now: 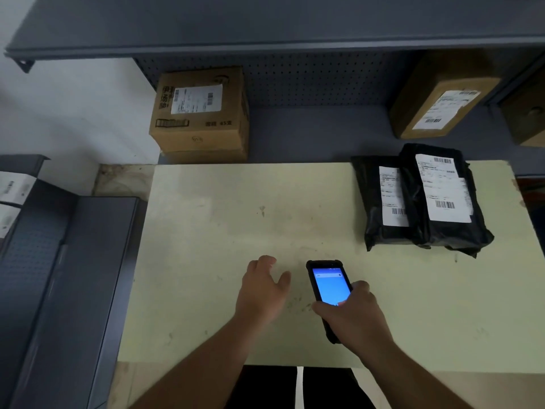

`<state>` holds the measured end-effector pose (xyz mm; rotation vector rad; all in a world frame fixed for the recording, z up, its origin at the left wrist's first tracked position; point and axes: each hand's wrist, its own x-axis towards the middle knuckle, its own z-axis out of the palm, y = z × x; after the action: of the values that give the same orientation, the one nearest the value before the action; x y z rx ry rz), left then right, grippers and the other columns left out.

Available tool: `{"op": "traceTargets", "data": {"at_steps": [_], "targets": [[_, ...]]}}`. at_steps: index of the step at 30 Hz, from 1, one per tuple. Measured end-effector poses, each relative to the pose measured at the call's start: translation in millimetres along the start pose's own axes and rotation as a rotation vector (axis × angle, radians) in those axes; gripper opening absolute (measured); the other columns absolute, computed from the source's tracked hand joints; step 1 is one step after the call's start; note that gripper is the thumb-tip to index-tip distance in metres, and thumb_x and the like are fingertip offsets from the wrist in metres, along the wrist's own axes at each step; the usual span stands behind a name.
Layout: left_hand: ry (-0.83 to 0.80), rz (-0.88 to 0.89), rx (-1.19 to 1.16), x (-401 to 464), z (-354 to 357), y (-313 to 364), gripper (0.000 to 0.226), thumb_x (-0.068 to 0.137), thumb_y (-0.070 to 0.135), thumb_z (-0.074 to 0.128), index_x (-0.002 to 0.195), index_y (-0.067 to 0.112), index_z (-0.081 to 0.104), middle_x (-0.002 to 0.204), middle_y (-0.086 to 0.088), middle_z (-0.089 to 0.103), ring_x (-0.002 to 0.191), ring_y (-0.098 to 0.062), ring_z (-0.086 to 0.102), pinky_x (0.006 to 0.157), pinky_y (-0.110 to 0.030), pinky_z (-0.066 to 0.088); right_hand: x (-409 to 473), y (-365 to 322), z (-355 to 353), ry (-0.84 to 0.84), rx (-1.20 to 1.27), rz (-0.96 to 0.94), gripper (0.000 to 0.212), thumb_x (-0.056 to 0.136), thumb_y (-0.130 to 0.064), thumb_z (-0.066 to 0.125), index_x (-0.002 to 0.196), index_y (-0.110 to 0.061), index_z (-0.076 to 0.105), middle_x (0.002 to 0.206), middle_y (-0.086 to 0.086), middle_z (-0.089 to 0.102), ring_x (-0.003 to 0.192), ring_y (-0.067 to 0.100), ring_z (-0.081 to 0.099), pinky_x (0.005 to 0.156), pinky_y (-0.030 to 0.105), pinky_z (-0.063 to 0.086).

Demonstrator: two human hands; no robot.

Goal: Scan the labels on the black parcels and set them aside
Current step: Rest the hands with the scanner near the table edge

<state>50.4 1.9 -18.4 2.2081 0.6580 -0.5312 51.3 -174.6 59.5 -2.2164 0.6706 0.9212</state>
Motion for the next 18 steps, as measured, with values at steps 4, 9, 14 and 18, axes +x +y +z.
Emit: {"op": "traceTargets", "data": {"at_steps": [4,9,14,18], "targets": [[0.014,0.009,-0.048,-6,6,-11,0.048,0.095,0.042,0.060,0.139,0.024,0.053,0.133,0.004,0.054,0.119,-0.016,0.059,0.095,-0.033,0.052,5,9,18,0.003,-0.030,0.020,0.057,0.078,-0.038,0.080,0.113,-0.014,0.043,0.102,0.001,0.052,0.065,0.015,0.066,0.063,0.039,0.060],[0.035,0.028,-0.100,-12,9,-24,0.044,0.095,0.036,0.063,0.137,0.023,0.056,0.128,0.007,0.055,0.111,-0.010,0.060,0.089,-0.025,0.048,11,18,35,0.031,-0.042,0.046,0.057,0.080,-0.040,0.079,0.112,-0.016,0.039,0.108,0.003,0.051,0.071,0.014,0.061,0.072,0.042,0.062],[0.091,0.025,-0.133,-14,9,-34,0.043,0.095,0.030,0.067,0.136,0.022,0.055,0.119,0.008,0.056,0.105,-0.008,0.058,0.085,-0.021,0.042,17,24,49,0.056,-0.038,0.068,0.063,0.077,-0.042,0.079,0.118,-0.014,0.040,0.112,0.005,0.050,0.090,0.027,0.067,0.079,0.049,0.065],[0.100,0.009,-0.164,-16,8,-42,0.044,0.094,0.028,0.068,0.136,0.025,0.054,0.118,0.008,0.058,0.106,-0.008,0.059,0.082,-0.021,0.044,21,31,60,0.084,-0.045,0.072,0.072,0.078,-0.043,0.080,0.129,-0.012,0.041,0.118,0.006,0.051,0.100,0.031,0.067,0.083,0.050,0.065]]}}
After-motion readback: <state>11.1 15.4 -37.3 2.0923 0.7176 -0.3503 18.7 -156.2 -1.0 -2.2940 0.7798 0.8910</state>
